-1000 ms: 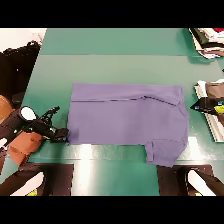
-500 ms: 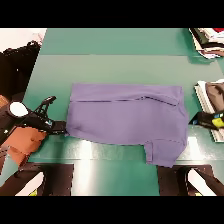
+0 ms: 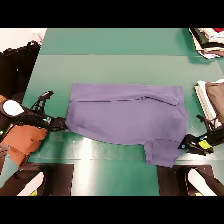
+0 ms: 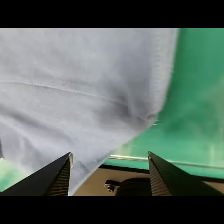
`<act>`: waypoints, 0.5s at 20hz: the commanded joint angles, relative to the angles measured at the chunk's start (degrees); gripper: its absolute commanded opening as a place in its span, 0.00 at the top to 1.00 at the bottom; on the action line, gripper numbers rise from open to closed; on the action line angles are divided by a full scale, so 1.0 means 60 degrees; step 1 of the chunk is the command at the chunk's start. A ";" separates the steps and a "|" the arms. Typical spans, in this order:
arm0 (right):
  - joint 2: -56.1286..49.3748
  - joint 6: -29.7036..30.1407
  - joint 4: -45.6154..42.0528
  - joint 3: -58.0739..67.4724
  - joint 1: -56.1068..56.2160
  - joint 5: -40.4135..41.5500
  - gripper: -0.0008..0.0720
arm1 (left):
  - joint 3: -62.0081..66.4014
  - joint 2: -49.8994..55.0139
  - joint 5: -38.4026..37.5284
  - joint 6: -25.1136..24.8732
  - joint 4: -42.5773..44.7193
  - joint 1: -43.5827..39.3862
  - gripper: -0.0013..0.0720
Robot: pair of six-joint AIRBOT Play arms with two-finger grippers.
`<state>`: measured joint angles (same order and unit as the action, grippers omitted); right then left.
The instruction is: Fold the shirts.
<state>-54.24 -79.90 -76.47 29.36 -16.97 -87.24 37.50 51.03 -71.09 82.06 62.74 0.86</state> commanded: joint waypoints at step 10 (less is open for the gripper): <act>-0.0477 -0.0597 0.0051 -0.0306 0.2350 0.1075 0.96 | 0.0058 -0.0015 -0.0044 -0.0288 -0.0215 0.0011 0.95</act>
<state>-57.67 -83.26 -75.88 27.51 -5.08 -81.49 37.63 50.98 -70.65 81.32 61.30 0.86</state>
